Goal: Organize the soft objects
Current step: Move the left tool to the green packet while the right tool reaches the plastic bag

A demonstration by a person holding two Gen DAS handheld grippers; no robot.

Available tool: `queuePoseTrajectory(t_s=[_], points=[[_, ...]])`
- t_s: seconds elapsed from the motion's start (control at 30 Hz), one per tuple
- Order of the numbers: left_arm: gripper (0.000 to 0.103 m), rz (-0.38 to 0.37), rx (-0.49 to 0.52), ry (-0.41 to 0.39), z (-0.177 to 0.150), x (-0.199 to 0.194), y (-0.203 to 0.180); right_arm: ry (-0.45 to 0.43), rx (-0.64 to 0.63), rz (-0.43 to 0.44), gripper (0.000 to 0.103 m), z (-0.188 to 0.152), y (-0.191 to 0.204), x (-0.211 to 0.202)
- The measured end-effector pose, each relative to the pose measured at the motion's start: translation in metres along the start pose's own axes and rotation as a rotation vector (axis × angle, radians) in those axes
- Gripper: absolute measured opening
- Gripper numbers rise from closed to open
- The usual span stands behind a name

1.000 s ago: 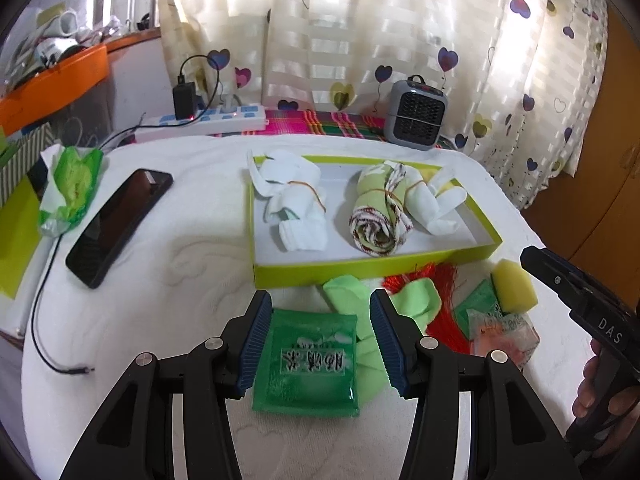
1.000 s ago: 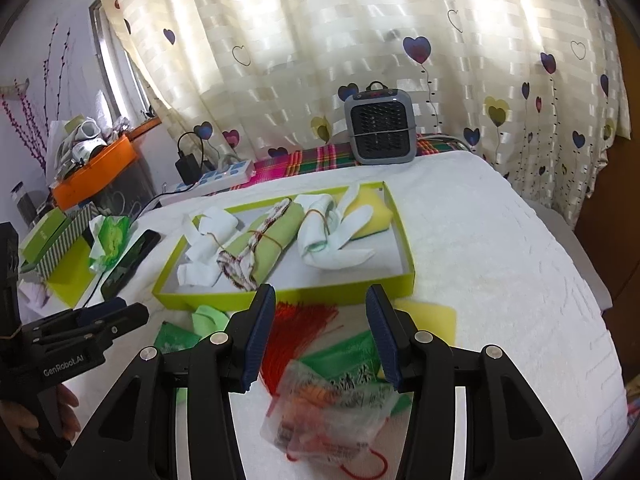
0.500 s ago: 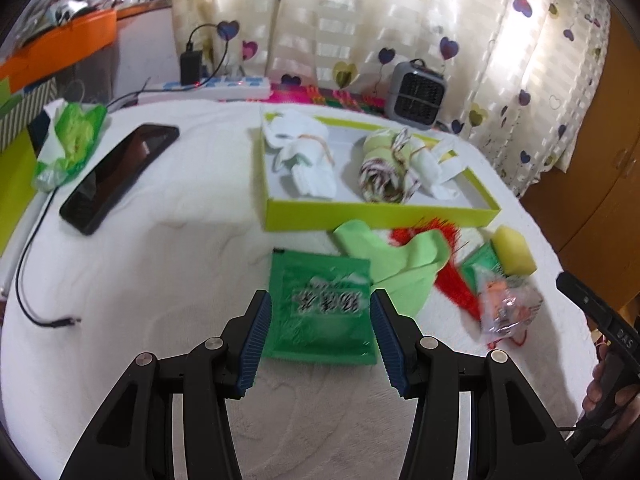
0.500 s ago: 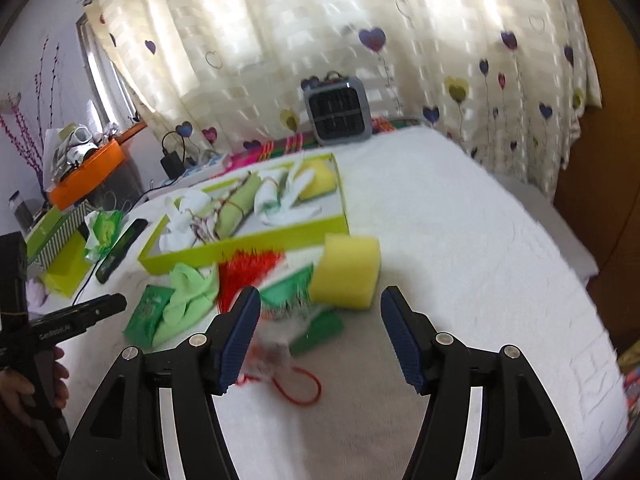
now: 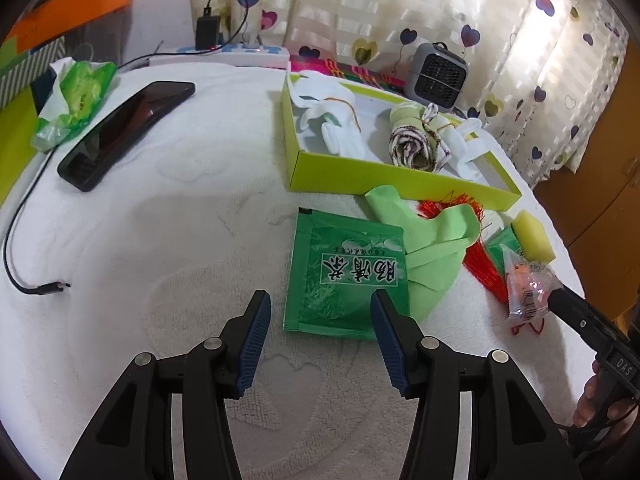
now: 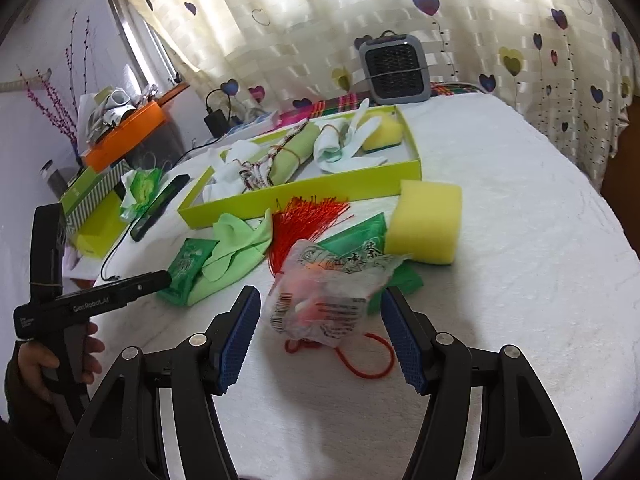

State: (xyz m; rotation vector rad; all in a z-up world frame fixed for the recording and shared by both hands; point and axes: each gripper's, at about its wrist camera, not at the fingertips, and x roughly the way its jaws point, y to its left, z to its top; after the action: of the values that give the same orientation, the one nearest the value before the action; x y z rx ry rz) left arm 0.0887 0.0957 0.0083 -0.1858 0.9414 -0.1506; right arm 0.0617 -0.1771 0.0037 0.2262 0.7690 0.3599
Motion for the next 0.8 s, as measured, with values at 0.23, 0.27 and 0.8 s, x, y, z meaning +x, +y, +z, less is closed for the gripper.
queuePoseTrajectory(t_s=[0.23, 0.27, 0.8], points=[[0.052, -0.006, 0.004, 0.002, 0.0004, 0.0010, -0.0007, 0.004, -0.001, -0.034, 0.063, 0.0029, 0.0016, 0.0066], [0.053, -0.006, 0.007, 0.003, 0.0005, 0.0014, -0.0011, 0.002, 0.007, -0.040, 0.063, 0.0040, 0.0006, 0.0075], [0.055, -0.006, 0.013, 0.006, 0.0015, 0.0034, -0.0006, -0.029, -0.036, -0.044, 0.019, 0.0013, 0.0063, 0.0009]])
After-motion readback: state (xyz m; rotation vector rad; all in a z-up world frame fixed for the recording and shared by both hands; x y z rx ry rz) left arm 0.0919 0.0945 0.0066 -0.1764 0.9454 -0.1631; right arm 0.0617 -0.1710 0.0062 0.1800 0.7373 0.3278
